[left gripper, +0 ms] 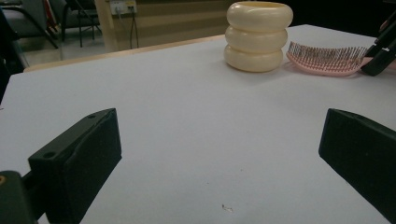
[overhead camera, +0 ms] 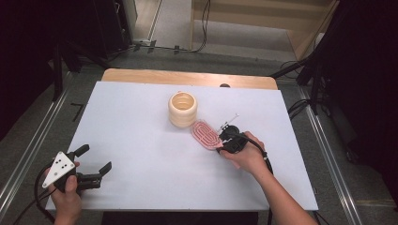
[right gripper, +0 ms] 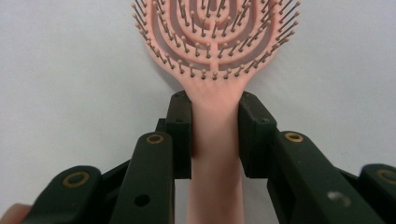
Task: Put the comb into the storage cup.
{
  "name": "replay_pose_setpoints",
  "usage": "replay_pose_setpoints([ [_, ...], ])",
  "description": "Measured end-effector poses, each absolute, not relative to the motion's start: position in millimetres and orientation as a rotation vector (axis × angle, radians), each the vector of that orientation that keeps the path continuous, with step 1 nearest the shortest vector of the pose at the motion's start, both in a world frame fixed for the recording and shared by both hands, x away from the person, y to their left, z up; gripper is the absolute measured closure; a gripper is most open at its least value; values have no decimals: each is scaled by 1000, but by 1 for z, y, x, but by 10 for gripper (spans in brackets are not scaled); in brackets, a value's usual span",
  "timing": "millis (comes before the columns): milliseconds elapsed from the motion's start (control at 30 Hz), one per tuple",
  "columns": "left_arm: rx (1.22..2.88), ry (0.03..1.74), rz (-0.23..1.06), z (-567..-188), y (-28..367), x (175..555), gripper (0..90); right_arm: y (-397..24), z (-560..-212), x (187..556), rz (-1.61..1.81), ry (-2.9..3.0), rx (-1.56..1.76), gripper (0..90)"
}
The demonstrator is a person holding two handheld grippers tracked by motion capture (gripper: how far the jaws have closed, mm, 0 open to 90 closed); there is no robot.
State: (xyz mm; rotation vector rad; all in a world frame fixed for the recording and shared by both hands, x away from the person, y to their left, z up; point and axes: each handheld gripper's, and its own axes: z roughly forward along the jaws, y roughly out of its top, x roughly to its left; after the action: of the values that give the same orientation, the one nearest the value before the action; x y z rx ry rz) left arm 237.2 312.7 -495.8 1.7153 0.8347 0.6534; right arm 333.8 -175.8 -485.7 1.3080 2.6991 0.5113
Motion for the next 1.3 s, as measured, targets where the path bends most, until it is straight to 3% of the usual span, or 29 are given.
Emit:
replay_pose_setpoints([
  [1300, 1716, 839, 648, -496, 312, 238, 0, -201, -471, 307, 901, 2542, 1278, 676],
])
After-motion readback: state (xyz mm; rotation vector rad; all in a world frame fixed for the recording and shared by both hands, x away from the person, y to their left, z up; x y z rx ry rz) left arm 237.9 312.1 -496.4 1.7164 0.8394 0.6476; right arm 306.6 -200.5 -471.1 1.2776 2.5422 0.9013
